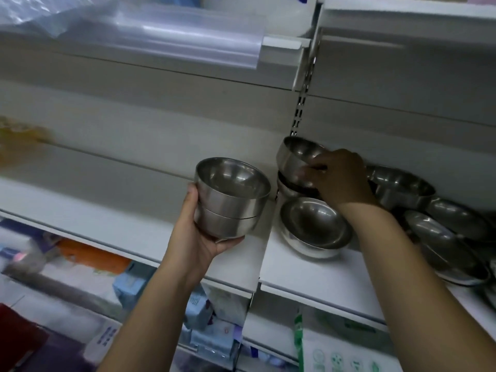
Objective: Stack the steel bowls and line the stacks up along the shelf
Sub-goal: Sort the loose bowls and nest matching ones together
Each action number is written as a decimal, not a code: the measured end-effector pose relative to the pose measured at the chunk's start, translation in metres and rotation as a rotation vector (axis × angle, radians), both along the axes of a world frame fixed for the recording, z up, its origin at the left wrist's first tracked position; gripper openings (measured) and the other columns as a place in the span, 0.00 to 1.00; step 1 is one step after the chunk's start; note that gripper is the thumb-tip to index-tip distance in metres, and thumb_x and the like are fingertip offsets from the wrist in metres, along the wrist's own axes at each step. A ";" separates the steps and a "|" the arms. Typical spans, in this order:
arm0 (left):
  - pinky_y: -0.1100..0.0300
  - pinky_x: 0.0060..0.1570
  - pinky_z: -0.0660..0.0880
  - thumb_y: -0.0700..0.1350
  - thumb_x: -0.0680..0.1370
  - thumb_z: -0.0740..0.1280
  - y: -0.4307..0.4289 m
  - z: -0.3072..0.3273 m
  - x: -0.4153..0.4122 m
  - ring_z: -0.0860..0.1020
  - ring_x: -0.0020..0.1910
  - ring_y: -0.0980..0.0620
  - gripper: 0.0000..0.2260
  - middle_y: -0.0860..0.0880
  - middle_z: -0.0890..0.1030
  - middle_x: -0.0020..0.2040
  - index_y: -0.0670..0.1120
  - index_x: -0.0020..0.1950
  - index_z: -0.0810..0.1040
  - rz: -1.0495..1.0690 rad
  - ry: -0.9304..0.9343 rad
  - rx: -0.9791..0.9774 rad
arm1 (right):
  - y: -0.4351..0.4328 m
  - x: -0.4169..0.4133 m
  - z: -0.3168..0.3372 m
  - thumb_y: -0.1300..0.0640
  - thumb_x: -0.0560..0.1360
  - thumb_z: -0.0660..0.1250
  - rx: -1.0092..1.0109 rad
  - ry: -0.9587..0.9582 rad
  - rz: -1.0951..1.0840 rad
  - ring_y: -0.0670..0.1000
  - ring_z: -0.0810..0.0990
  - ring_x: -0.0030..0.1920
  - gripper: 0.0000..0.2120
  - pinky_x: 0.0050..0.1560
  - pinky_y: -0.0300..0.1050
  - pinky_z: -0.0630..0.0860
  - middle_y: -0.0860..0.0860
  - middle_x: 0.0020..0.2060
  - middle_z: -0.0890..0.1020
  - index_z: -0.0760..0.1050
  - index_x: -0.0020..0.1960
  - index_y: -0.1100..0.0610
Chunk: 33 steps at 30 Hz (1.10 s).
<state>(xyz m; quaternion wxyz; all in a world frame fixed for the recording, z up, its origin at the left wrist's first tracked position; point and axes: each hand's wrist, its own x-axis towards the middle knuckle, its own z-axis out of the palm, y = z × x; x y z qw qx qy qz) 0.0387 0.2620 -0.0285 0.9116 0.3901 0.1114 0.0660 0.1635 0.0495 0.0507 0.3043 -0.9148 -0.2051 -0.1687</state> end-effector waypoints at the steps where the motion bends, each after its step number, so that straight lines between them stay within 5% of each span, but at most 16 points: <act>1: 0.33 0.57 0.77 0.66 0.79 0.60 0.002 0.000 0.000 0.81 0.61 0.36 0.21 0.42 0.81 0.65 0.57 0.66 0.77 -0.012 0.000 0.001 | 0.002 -0.004 0.002 0.55 0.74 0.75 0.027 -0.026 -0.007 0.53 0.76 0.35 0.10 0.35 0.39 0.63 0.53 0.31 0.80 0.85 0.39 0.61; 3: 0.33 0.58 0.77 0.66 0.78 0.61 0.006 -0.002 0.001 0.82 0.60 0.36 0.21 0.42 0.82 0.64 0.58 0.65 0.78 -0.026 0.002 -0.005 | 0.005 -0.012 0.007 0.55 0.75 0.75 0.084 -0.059 -0.020 0.51 0.78 0.40 0.07 0.37 0.35 0.64 0.54 0.38 0.84 0.87 0.46 0.59; 8: 0.33 0.58 0.77 0.65 0.74 0.64 0.014 0.001 -0.001 0.81 0.61 0.35 0.19 0.41 0.80 0.64 0.58 0.60 0.79 -0.061 0.013 0.017 | 0.014 -0.034 0.015 0.54 0.75 0.75 0.196 -0.048 -0.035 0.46 0.77 0.40 0.03 0.39 0.23 0.66 0.38 0.34 0.76 0.86 0.47 0.53; 13: 0.33 0.57 0.78 0.65 0.75 0.64 0.020 0.001 -0.007 0.80 0.61 0.35 0.21 0.42 0.80 0.64 0.59 0.64 0.78 -0.094 0.015 0.061 | 0.028 -0.071 0.014 0.57 0.73 0.77 0.371 -0.001 0.135 0.40 0.81 0.45 0.12 0.46 0.26 0.71 0.39 0.42 0.83 0.81 0.41 0.39; 25: 0.34 0.58 0.78 0.68 0.75 0.61 0.030 0.000 -0.036 0.82 0.62 0.38 0.26 0.43 0.82 0.64 0.57 0.68 0.77 -0.197 -0.023 0.166 | 0.056 -0.118 -0.005 0.55 0.69 0.78 0.379 0.026 0.414 0.46 0.82 0.54 0.05 0.57 0.46 0.78 0.43 0.43 0.87 0.87 0.45 0.50; 29: 0.32 0.60 0.76 0.68 0.76 0.61 0.028 -0.005 -0.052 0.81 0.63 0.38 0.27 0.42 0.81 0.66 0.56 0.70 0.76 -0.210 -0.037 0.144 | 0.053 -0.135 -0.007 0.47 0.66 0.75 0.377 0.076 0.386 0.43 0.76 0.64 0.10 0.66 0.45 0.73 0.40 0.51 0.86 0.86 0.47 0.47; 33: 0.32 0.60 0.76 0.68 0.76 0.60 0.017 -0.002 -0.068 0.82 0.61 0.38 0.26 0.42 0.82 0.64 0.56 0.69 0.76 -0.181 -0.024 0.109 | 0.046 -0.165 -0.015 0.34 0.65 0.73 0.344 0.068 0.260 0.40 0.62 0.75 0.33 0.74 0.47 0.65 0.37 0.73 0.69 0.73 0.69 0.38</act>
